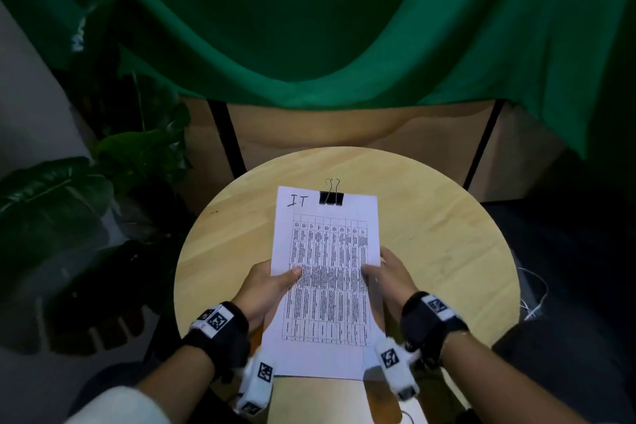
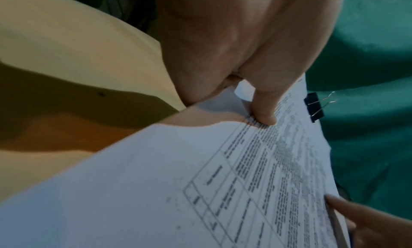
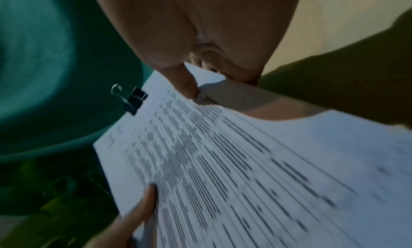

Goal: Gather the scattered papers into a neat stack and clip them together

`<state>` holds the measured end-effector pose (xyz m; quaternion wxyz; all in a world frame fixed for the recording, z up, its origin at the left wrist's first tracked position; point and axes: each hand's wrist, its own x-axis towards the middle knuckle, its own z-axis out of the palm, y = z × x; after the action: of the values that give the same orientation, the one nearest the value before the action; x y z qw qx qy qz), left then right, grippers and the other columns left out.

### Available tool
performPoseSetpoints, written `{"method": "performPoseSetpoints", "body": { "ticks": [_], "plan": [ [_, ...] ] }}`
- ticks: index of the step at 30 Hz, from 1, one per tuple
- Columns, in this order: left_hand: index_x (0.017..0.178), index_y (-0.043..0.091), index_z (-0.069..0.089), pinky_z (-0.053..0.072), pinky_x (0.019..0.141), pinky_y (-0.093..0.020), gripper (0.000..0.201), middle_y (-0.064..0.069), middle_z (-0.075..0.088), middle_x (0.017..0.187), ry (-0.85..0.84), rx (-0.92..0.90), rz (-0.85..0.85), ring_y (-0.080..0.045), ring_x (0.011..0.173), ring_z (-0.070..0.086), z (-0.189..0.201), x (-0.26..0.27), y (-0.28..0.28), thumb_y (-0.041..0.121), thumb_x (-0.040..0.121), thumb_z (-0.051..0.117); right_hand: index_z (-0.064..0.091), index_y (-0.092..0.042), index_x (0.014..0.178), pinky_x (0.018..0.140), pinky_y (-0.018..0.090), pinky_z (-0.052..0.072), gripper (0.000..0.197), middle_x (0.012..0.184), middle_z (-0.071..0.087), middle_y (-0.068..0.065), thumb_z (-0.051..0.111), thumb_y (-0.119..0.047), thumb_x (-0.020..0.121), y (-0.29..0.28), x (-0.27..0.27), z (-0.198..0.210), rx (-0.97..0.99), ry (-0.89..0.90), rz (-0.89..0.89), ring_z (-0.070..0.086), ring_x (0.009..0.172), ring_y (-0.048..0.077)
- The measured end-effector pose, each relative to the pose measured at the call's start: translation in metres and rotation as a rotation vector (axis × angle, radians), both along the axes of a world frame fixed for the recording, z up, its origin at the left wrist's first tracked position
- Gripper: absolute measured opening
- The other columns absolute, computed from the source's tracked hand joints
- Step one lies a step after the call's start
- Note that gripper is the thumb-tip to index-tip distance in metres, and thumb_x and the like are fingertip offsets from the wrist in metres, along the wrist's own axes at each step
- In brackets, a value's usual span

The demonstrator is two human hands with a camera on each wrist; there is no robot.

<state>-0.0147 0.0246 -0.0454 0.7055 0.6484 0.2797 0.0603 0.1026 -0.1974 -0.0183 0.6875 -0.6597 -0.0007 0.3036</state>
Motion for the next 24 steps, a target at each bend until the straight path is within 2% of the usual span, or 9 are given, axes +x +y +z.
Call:
{"method": "performPoseSetpoints", "body": {
  "ticks": [2, 4, 6, 8, 10, 13, 16, 18, 24],
  "plan": [
    [0.141, -0.005, 0.069, 0.052, 0.120, -0.049, 0.035, -0.014, 0.078, 0.134, 0.024, 0.000, 0.042, -0.031, 0.127, 0.075, -0.009, 0.010, 0.001, -0.002, 0.106, 0.067, 0.049, -0.004, 0.135, 0.048, 0.013, 0.054, 0.041, 0.106, 0.067, 0.004, 0.039, 0.016, 0.102, 0.001, -0.009, -0.004, 0.005, 0.017, -0.009, 0.067, 0.086, 0.015],
    [0.140, -0.004, 0.069, 0.052, 0.119, -0.049, 0.034, -0.013, 0.078, 0.133, 0.066, 0.006, 0.077, -0.033, 0.128, 0.073, -0.021, 0.019, 0.002, -0.006, 0.105, 0.066, 0.050, -0.006, 0.135, 0.047, 0.012, 0.052, 0.039, 0.103, 0.066, 0.001, 0.040, 0.014, 0.102, 0.005, -0.006, -0.012, -0.058, -0.017, -0.054, 0.066, 0.083, 0.014],
    [0.136, 0.002, 0.071, 0.055, 0.110, -0.042, 0.032, -0.007, 0.077, 0.128, 0.141, 0.155, 0.074, -0.032, 0.124, 0.074, -0.022, 0.027, 0.001, -0.005, 0.106, 0.064, 0.051, -0.009, 0.140, 0.063, 0.015, 0.055, 0.043, 0.112, 0.070, 0.002, 0.046, 0.009, 0.101, 0.011, 0.009, -0.028, -0.238, -0.151, -0.057, 0.066, 0.088, 0.017],
    [0.136, 0.009, 0.066, 0.054, 0.097, -0.032, 0.032, -0.001, 0.073, 0.124, 0.261, 0.415, 0.026, -0.026, 0.115, 0.071, -0.020, 0.033, 0.001, -0.002, 0.105, 0.064, 0.053, -0.014, 0.142, 0.085, 0.026, 0.052, 0.048, 0.128, 0.070, 0.006, 0.049, 0.005, 0.098, 0.017, 0.018, -0.039, -0.413, -0.287, -0.012, 0.066, 0.102, 0.026],
    [0.144, 0.011, 0.060, 0.052, 0.092, -0.031, 0.041, -0.005, 0.073, 0.131, 0.382, 0.618, -0.020, -0.026, 0.114, 0.070, -0.021, 0.039, 0.002, 0.003, 0.104, 0.067, 0.061, -0.015, 0.135, 0.087, 0.030, 0.049, 0.047, 0.124, 0.070, 0.008, 0.050, 0.005, 0.094, 0.021, 0.027, -0.049, -0.521, -0.389, 0.003, 0.066, 0.106, 0.031],
    [0.151, 0.011, 0.056, 0.056, 0.102, -0.038, 0.051, -0.012, 0.065, 0.145, 0.487, 0.791, -0.050, -0.034, 0.130, 0.065, -0.031, 0.049, 0.008, 0.015, 0.102, 0.072, 0.066, -0.010, 0.121, 0.091, 0.035, 0.052, 0.031, 0.120, 0.059, 0.015, 0.056, -0.002, 0.093, 0.030, 0.041, -0.059, -0.692, -0.523, 0.050, 0.060, 0.097, 0.034],
    [0.149, 0.009, 0.056, 0.052, 0.108, -0.042, 0.047, -0.016, 0.052, 0.148, 0.560, 0.860, -0.060, -0.039, 0.134, 0.059, -0.030, 0.057, 0.010, 0.022, 0.106, 0.069, 0.062, -0.007, 0.121, 0.100, 0.040, 0.048, 0.025, 0.127, 0.045, 0.015, 0.062, -0.016, 0.097, 0.033, 0.053, -0.064, -0.849, -0.556, 0.123, 0.049, 0.118, 0.038],
    [0.145, 0.008, 0.058, 0.051, 0.106, -0.041, 0.043, -0.015, 0.052, 0.147, 0.581, 0.871, -0.053, -0.039, 0.132, 0.060, -0.029, 0.061, 0.012, 0.024, 0.106, 0.069, 0.060, -0.008, 0.123, 0.102, 0.042, 0.044, 0.028, 0.132, 0.043, 0.015, 0.062, -0.022, 0.099, 0.034, 0.060, -0.064, -0.904, -0.554, 0.161, 0.042, 0.125, 0.039],
    [0.138, 0.013, 0.063, 0.058, 0.105, -0.044, 0.046, -0.012, 0.064, 0.139, 0.561, 0.811, -0.120, -0.036, 0.122, 0.067, -0.018, 0.057, 0.022, 0.033, 0.098, 0.073, 0.061, -0.010, 0.122, 0.104, 0.043, 0.048, 0.035, 0.133, 0.045, 0.017, 0.066, -0.033, 0.095, 0.027, 0.069, -0.056, -0.876, -0.500, 0.263, 0.050, 0.123, 0.040]
  ]
}}
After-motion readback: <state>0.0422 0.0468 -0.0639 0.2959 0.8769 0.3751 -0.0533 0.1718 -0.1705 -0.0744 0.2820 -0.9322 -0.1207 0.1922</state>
